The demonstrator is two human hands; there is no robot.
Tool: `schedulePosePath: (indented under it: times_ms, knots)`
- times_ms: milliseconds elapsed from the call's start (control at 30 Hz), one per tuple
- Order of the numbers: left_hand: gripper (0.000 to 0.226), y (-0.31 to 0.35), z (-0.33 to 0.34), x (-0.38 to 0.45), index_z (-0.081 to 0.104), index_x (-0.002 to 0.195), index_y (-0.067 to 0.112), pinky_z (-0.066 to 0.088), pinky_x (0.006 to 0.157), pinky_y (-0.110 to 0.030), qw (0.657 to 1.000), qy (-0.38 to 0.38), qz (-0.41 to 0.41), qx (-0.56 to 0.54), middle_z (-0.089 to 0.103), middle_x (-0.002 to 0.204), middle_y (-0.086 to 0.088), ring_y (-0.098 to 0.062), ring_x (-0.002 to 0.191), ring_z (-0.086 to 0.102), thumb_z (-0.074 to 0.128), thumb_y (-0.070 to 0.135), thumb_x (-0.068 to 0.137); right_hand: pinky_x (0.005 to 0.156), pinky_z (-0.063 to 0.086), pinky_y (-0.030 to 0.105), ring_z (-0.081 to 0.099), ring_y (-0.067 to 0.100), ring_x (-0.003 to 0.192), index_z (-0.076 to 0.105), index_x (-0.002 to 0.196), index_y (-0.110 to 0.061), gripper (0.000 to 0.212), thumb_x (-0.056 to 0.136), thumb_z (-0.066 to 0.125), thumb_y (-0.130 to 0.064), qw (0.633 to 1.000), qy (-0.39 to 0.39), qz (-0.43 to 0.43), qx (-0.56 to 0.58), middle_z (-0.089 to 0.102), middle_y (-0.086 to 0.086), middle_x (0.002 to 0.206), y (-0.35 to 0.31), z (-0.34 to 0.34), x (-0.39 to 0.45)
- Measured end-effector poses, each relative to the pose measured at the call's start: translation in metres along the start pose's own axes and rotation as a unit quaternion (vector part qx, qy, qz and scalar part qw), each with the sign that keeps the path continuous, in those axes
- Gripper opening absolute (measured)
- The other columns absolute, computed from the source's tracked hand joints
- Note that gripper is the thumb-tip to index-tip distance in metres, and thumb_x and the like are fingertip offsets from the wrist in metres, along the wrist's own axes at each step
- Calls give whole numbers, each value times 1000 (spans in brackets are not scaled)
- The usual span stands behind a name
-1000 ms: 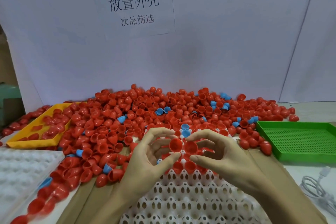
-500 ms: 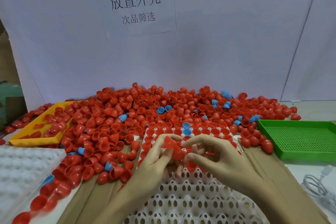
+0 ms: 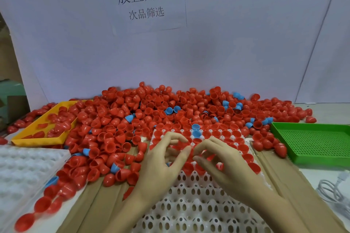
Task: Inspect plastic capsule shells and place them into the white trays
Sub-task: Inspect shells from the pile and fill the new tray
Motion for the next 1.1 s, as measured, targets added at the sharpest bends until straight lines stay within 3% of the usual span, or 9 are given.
schedulePosePath:
  times_ms: [67,133,233,333,467,633,733,833,1100]
  knots:
    - [17,-5,-1,1,65,103,26,66,77,-41,999,-2,-30,-27,72,104,9,-20,82,78,74,38,94,76,58,23,68,15,98,71,101,-29,6,96,73,-28,999,-5,5,44,64,-15,103,-2,4,0]
    - [20,-10,-4,5,65,98,18,66,79,-38,995,-34,-61,-74,76,100,1,-25,85,79,80,30,93,76,61,28,70,19,97,73,99,-25,9,92,78,-26,995,2,21,95,67,-11,102,-2,5,1]
    - [24,-10,-15,8,66,102,12,62,91,-33,980,-111,-100,-132,78,111,-9,-30,99,79,82,27,92,74,63,29,75,23,95,76,107,-17,14,94,75,-17,981,6,33,191,73,-1,104,-5,4,1]
    - [14,-13,-34,9,69,101,13,62,95,-43,980,-147,-97,-88,77,114,-10,-31,102,78,80,17,93,73,64,32,77,24,93,72,119,-15,21,98,68,-17,968,20,47,244,76,6,107,-7,-1,1]
    - [10,-13,-60,9,76,95,28,58,101,-36,978,-191,-36,73,70,129,13,-12,117,70,81,21,89,69,63,31,77,24,90,73,115,-20,18,102,63,-14,972,66,83,210,76,2,102,4,-14,0]
    - [11,-29,-54,-1,71,90,41,39,110,-23,927,-272,-19,256,40,141,42,9,134,38,79,38,83,66,62,33,76,25,83,74,111,-19,23,104,60,-3,970,86,108,200,76,3,99,14,-21,1]
    - [13,-33,-48,-4,68,89,37,28,107,-13,917,-292,-20,273,31,141,44,23,139,13,79,35,81,66,62,33,75,26,83,74,111,-20,23,104,59,-3,970,88,114,195,76,4,99,15,-21,0]
    - [12,-34,-46,-5,67,88,34,24,102,-10,908,-302,-22,290,27,144,42,29,135,4,77,35,82,66,62,33,75,24,82,74,112,-19,22,104,59,-4,973,81,117,182,76,2,99,15,-19,0]
    - [11,-35,-48,-5,69,94,39,25,116,-24,908,-304,-31,288,29,147,39,17,144,11,77,40,87,68,63,34,75,23,80,73,112,-18,22,104,59,-5,972,75,132,179,76,0,100,12,-20,-1]
Point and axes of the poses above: each hand's wrist, its own x-axis towards the middle knuckle, its own z-axis out of the palm, y = z × x, the point moved 6 cm from there along x, towards the middle knuckle
